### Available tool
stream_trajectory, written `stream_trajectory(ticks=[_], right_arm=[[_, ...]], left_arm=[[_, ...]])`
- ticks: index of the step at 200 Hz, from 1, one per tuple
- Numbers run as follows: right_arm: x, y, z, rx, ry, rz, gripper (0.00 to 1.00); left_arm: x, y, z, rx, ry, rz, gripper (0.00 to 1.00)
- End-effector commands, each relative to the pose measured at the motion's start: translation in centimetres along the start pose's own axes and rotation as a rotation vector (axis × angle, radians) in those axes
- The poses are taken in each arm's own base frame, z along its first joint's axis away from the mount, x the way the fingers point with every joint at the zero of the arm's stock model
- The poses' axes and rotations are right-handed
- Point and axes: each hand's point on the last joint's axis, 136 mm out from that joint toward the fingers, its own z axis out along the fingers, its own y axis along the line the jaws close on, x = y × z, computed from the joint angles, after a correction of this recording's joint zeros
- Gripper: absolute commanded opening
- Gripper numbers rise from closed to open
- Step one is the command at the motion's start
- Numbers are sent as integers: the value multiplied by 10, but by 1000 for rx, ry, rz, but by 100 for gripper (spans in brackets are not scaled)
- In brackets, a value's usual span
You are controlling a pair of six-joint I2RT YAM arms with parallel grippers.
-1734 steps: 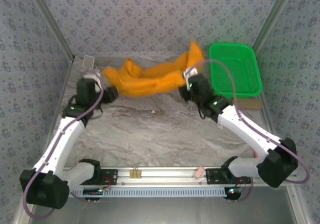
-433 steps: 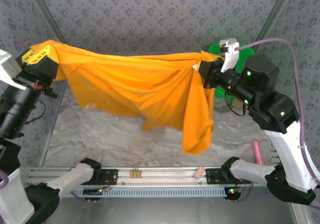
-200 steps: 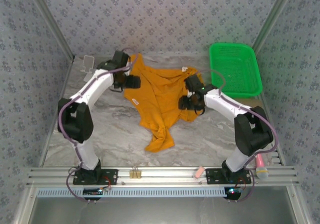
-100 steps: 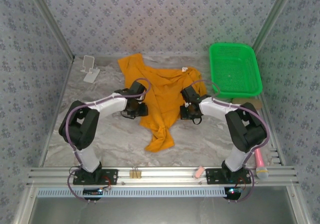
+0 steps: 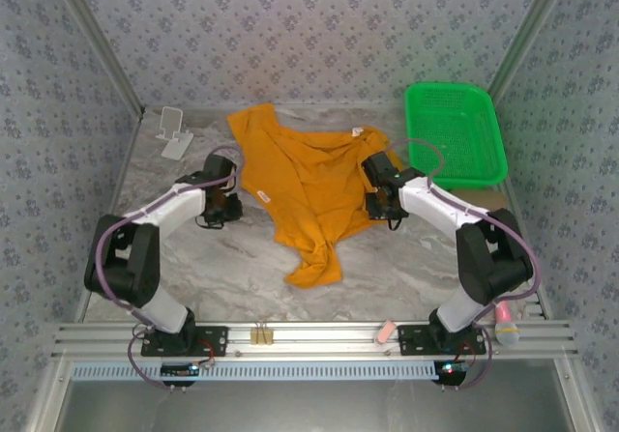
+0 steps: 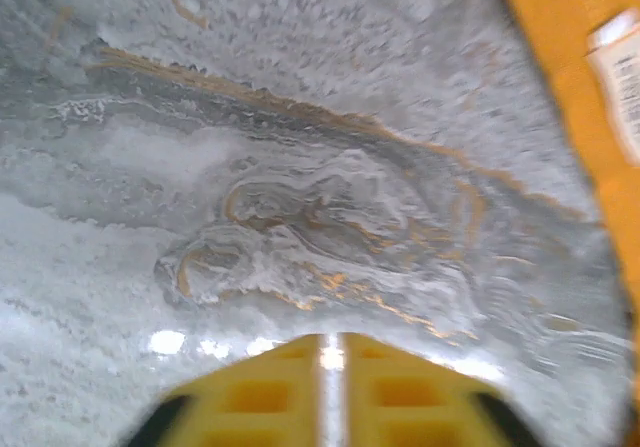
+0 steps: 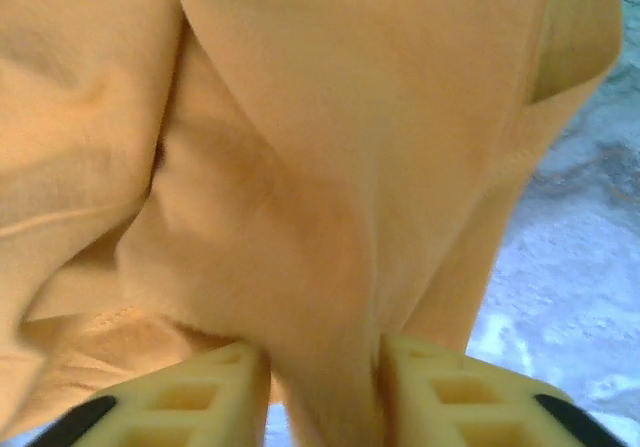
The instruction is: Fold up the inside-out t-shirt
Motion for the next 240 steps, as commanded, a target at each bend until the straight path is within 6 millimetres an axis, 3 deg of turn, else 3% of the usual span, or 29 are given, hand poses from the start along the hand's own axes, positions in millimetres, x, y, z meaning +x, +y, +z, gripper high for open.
stream_trajectory(ticks=[1, 28, 49, 69, 94, 103, 119, 136, 147, 154, 164, 176, 210, 240], right_arm=[[1, 9, -24, -63, -21, -51, 45], [-5, 31, -49, -163, -89, -84, 53], [0, 62, -61, -296, -112, -152, 55], [12, 75, -51, -336, -87, -157, 56], [21, 44, -22, -161, -50, -87, 58], [29, 27, -13, -82, -20, -57, 61], [32, 12, -3, -32, 4, -29, 61], [34, 11, 10, -43, 13, -18, 60], [37, 11, 20, -46, 25, -15, 53], [38, 7, 26, -29, 32, -4, 41], [38, -1, 32, 7, 30, 19, 15], [35, -10, 31, 43, 9, 45, 0], [21, -29, 11, 70, -51, 138, 0], [22, -30, 10, 92, -35, 114, 0]], left_arm=[[28, -51, -16, 208, 67, 57, 44], [66, -96, -11, 272, 138, 92, 56], [76, -104, 9, 239, 149, 69, 57], [82, -108, 24, 207, 151, 61, 57], [86, -98, 40, 106, 158, 65, 47], [87, -94, 44, 86, 159, 70, 34], [86, -84, 46, 42, 155, 88, 0], [77, -66, 39, -7, 129, 86, 0], [71, -53, 32, -15, 117, 71, 0], [64, -43, 25, -16, 105, 52, 0], [55, -27, 15, -20, 85, 17, 0], [46, -6, 2, -29, 61, -27, 0], [25, 49, -27, -63, -7, -124, 0], [21, 82, -30, -108, -17, -173, 0]])
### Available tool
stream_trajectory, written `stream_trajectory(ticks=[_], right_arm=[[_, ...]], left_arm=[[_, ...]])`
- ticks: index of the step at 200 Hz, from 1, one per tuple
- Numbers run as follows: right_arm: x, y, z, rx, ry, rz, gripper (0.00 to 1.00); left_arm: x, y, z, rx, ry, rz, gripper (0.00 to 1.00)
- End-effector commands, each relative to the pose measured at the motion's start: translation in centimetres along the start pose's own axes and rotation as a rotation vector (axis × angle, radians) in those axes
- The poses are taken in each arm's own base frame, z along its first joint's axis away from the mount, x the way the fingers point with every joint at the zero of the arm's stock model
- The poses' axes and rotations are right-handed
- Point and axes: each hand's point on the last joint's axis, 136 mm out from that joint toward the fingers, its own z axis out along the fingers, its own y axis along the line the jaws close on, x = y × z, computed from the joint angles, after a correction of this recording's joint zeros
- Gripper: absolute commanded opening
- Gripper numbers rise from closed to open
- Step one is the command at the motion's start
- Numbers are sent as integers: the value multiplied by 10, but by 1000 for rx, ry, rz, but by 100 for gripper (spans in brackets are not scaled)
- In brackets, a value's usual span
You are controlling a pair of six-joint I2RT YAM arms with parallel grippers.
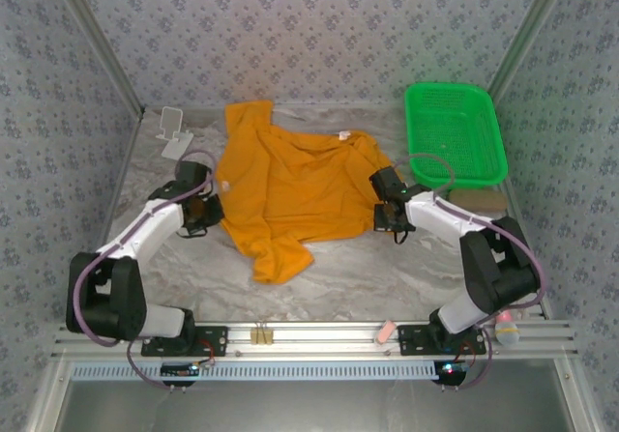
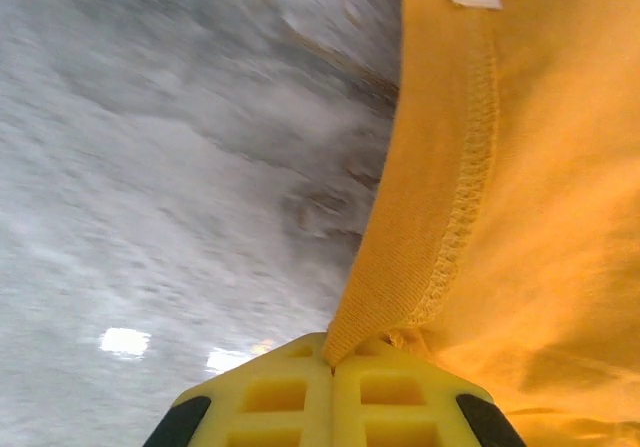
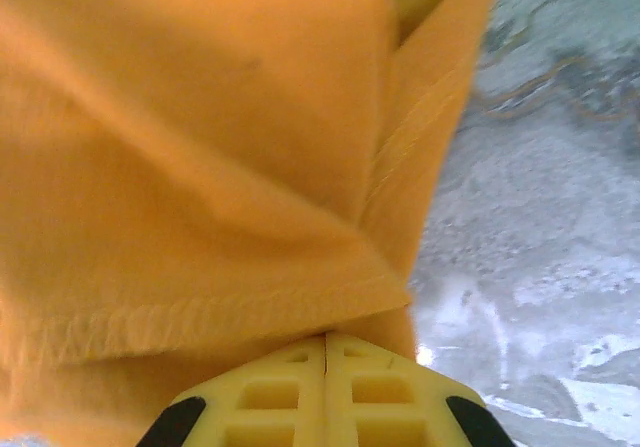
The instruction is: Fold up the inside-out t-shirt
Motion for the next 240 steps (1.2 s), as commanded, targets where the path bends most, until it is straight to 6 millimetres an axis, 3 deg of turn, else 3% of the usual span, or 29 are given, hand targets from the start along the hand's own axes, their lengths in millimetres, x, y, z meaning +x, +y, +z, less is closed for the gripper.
stream_trajectory(ticks=[1, 7, 16, 28, 32, 44, 59, 79, 89, 128, 136, 148, 152, 162, 195, 215, 223, 232, 240], right_arm=[[-4, -7, -6, 46, -8, 8, 0], [-4, -6, -7, 44, -6, -8, 0], [1, -9, -10, 73, 9, -34, 6], [1, -8, -20, 102, -13, -71, 12], [1, -7, -25, 113, -25, -83, 14], [0, -2, -39, 118, -54, -121, 23], [3, 21, -49, 17, -45, -151, 44], [8, 41, -42, -93, 5, -102, 52], [7, 36, -34, -66, -3, -82, 53], [-24, 24, -3, -86, -48, -44, 54], [-27, 26, 2, -112, -34, -33, 49], [-33, 28, 5, -144, -27, -27, 24], [-35, 26, 3, -133, -35, -21, 16], [-45, 19, -4, -108, -66, -6, 0], [-90, -5, -66, -77, -232, 47, 0], [-90, -4, -88, -100, -265, 50, 0], [-74, 2, -85, -113, -226, 29, 0], [-58, 15, -78, -163, -187, -7, 0], [-41, 24, -71, -196, -143, -22, 22]], left_arm=[[14, 32, 3, -83, 63, 19, 0], [15, 35, 3, -90, 74, 13, 0], [16, 38, 3, -106, 84, -2, 12], [17, 33, 1, -81, 92, -25, 44], [19, 30, 0, -66, 96, -30, 51], [33, 24, -5, -47, 133, -35, 53], [46, 13, -12, -54, 130, -7, 54], [70, -6, -9, -8, 150, 9, 64], [79, -6, -3, -9, 173, 1, 65], [69, 12, 32, -133, 135, 14, 57], [67, 16, 38, -145, 146, 7, 42], [62, 18, 45, -133, 165, -20, 7], [58, 20, 46, -125, 166, -39, 0], [44, 22, 44, -103, 146, -89, 0], [-23, 24, 10, -89, -36, -111, 0], [-42, 30, -6, -124, -62, -89, 0], [-41, 33, -8, -132, -52, -88, 8], [-35, 34, -10, -129, -26, -95, 29], [-28, 29, -12, -93, -4, -88, 49]])
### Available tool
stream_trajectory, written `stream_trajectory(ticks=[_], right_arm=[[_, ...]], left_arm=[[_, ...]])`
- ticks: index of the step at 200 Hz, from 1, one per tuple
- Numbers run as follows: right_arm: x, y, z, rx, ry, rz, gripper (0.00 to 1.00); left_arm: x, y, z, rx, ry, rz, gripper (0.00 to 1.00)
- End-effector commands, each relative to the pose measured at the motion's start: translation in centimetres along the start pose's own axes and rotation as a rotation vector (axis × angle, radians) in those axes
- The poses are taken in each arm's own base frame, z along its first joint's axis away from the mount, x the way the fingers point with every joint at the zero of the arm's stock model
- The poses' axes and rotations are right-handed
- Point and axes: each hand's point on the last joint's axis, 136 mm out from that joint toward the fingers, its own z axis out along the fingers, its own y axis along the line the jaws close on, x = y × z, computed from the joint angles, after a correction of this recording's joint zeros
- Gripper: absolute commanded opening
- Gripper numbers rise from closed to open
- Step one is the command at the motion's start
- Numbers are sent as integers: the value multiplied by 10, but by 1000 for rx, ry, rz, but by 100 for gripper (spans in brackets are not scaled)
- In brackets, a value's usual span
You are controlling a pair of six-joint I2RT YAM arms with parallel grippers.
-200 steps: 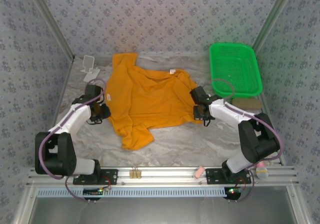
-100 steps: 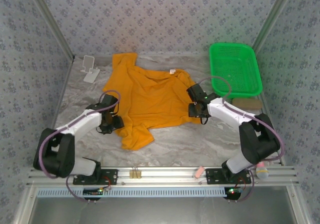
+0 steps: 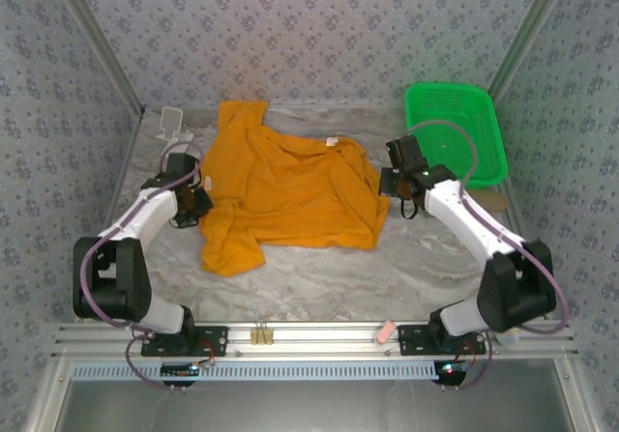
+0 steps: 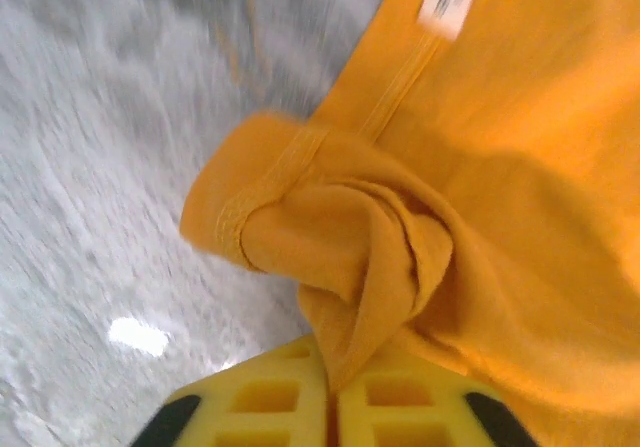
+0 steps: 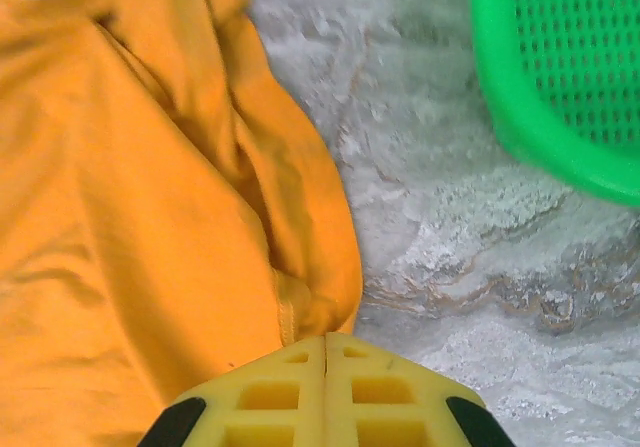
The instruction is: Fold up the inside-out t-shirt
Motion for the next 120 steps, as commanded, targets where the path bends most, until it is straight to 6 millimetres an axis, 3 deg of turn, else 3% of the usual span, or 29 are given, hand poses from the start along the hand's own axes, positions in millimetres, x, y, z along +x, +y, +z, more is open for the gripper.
stream_trajectory(ticks=[1, 7, 13, 30, 44, 59, 74, 93, 114, 120], right_arm=[[57, 13, 6, -54, 159, -54, 25], [72, 18, 8, -83, 202, -54, 41], [87, 22, 10, -117, 249, -54, 45], [110, 41, 14, -231, 315, -42, 48], [125, 48, 17, -276, 373, -58, 50], [136, 45, 24, -264, 423, -71, 51], [140, 47, 29, -279, 434, -72, 51], [147, 53, 37, -309, 459, -72, 44], [155, 54, 47, -311, 471, -82, 18], [153, 53, 49, -300, 461, -81, 13]], left_arm=[[11, 6, -17, 3, 41, 34, 50], [24, 6, -21, 21, 77, 34, 55], [35, 4, -24, 42, 102, 34, 58], [73, 3, -36, 49, 149, 71, 63], [111, 9, -39, 48, 210, 76, 76], [146, 23, -34, 48, 278, 20, 77], [164, 32, -28, 34, 298, -15, 77], [172, 33, -21, 4, 301, -6, 77], [169, 38, -6, -54, 285, -13, 74], [168, 40, -2, -70, 281, -11, 68]])
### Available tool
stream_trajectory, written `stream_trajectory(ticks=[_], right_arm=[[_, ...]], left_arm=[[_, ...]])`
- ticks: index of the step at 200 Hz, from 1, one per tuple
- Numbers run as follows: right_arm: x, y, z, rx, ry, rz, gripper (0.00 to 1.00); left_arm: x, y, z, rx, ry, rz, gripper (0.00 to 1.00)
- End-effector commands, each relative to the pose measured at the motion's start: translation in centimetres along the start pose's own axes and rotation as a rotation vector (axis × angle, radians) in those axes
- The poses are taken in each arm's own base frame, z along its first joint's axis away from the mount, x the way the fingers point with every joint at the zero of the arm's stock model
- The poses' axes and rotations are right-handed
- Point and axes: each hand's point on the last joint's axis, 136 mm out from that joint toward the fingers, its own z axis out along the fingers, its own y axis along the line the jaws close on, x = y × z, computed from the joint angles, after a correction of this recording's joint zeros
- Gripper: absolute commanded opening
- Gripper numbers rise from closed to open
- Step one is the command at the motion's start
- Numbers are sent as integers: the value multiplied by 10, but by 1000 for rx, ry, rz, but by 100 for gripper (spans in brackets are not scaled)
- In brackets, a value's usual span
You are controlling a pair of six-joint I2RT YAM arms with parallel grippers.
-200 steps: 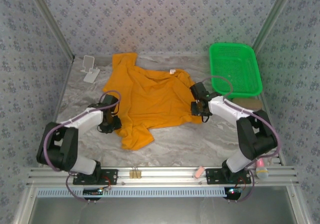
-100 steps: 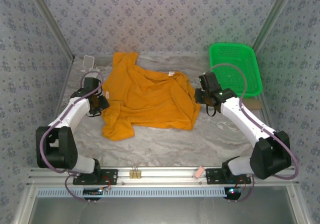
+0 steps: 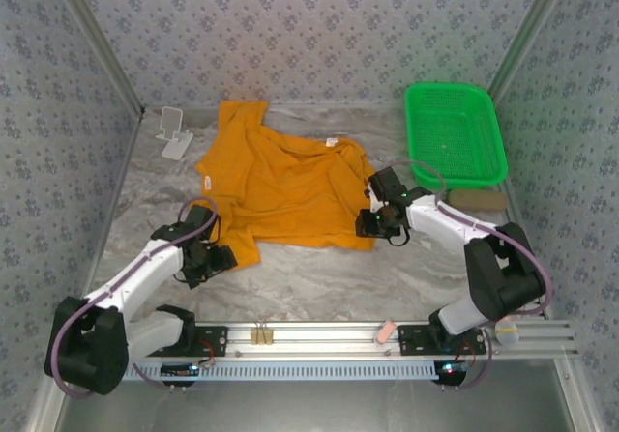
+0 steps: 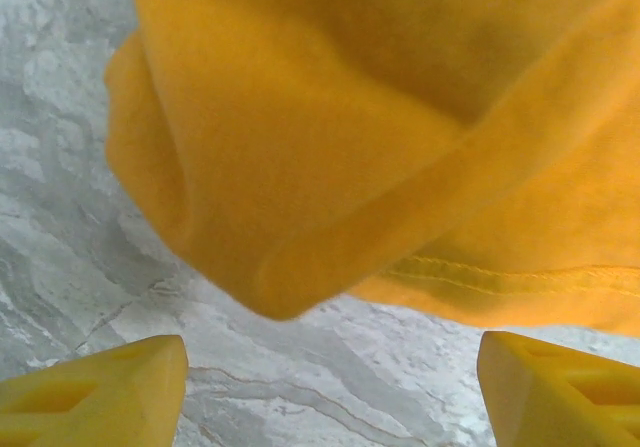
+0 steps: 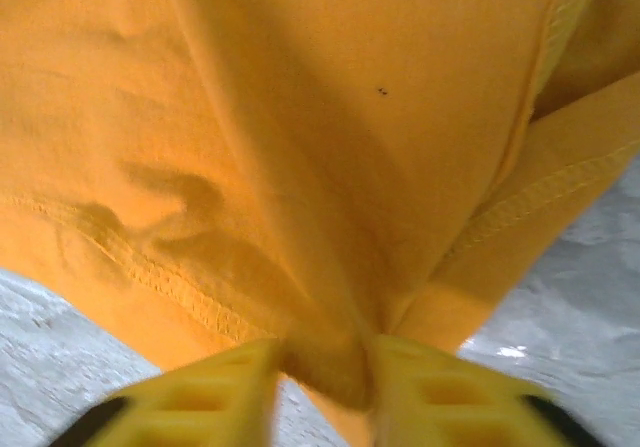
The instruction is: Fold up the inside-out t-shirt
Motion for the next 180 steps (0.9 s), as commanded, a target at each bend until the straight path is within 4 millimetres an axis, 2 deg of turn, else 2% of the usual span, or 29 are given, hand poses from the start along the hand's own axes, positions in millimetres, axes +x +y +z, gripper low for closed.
stream_trajectory(ticks=[1, 6, 14, 28, 42, 70, 86, 98, 112, 127, 152, 169, 180], right_arm=[[7, 0, 13, -19, 25, -11, 13], [6, -2, 13, -3, 17, -10, 8], [2, -4, 9, 17, -4, -14, 0], [-7, -3, -5, 41, -69, -38, 0], [-20, -3, -28, 79, -162, -63, 0], [-42, 1, -80, 118, -354, -120, 0], [-49, 10, -101, 105, -429, -173, 0], [-52, 11, -109, 119, -468, -194, 0], [-51, 8, -105, 141, -468, -192, 0], [-41, 10, -87, 116, -405, -197, 0], [-11, 14, -47, 126, -250, -208, 0], [10, 12, -28, 149, -147, -197, 0], [18, 12, -22, 140, -97, -201, 1]], left_arm=[[-10, 4, 11, -49, -32, -54, 66], [-14, 3, 13, -53, -41, -46, 57], [-19, 1, 14, -56, -53, -30, 34], [-30, -1, 5, -67, -90, 15, 0], [-42, -4, -15, -74, -147, 71, 0], [-67, -1, -72, -73, -349, 86, 0], [-75, -6, -105, -13, -442, 80, 0], [-80, -9, -130, 9, -496, 83, 0], [-83, -10, -152, 16, -527, 78, 0], [-82, -12, -165, 39, -533, 71, 0], [-74, -17, -159, 86, -493, 58, 0], [-70, -3, -154, 37, -493, 22, 0], [-70, 9, -152, -8, -507, -2, 0]])
